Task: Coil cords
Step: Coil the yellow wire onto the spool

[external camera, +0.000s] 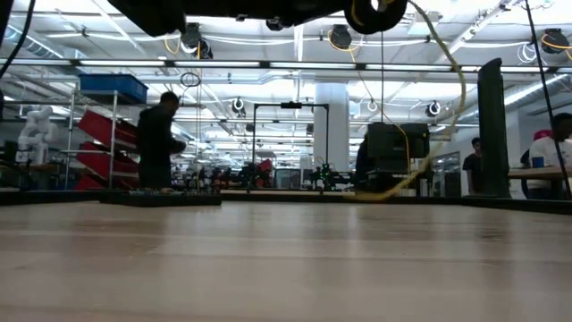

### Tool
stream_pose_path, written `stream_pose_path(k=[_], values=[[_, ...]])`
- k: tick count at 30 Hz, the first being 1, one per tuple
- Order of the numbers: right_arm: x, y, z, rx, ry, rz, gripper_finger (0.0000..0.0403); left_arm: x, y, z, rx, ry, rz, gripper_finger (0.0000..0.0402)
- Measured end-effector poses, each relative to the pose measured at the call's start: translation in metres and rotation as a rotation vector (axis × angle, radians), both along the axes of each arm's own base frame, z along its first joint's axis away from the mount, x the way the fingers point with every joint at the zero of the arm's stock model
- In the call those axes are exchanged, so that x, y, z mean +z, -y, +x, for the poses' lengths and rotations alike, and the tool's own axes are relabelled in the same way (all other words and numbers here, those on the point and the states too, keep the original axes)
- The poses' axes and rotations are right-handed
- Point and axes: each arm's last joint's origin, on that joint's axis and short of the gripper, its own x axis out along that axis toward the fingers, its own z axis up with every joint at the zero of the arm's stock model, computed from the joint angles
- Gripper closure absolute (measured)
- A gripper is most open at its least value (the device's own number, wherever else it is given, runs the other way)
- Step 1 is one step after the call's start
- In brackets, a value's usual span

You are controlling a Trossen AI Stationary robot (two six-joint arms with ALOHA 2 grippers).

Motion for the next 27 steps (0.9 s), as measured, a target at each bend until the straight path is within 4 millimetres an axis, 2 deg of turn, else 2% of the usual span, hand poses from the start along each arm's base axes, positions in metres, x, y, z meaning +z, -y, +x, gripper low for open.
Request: stream_pose_path(k=[6,13,17,21,27], values=[[-0.014,0.003,-0.008,-0.030,-0.006,0.051,0.0402,0.000,0.000,0.000,0.002,0.003,0.000,0.0400],[-0.018,-0.001,-0.021,-0.001,-0.022,0.081,0.0402,0.000,0.000,0.000,0.003,0.000,0.000,0.0400],[-0.023,-0.006,-0.030,0.025,-0.025,0.162,0.0376,0.000,0.000,0.000,0.012,0.000,-0.001,0.0400],[-0.050,-0.009,-0.036,0.029,-0.051,0.254,0.0323,0.000,0.000,0.000,0.019,0.000,-0.002,0.0400],[-0.117,-0.001,-0.045,0.016,-0.069,0.340,0.0230,0.001,-0.003,0.000,0.057,0.007,-0.009,0.0400]])
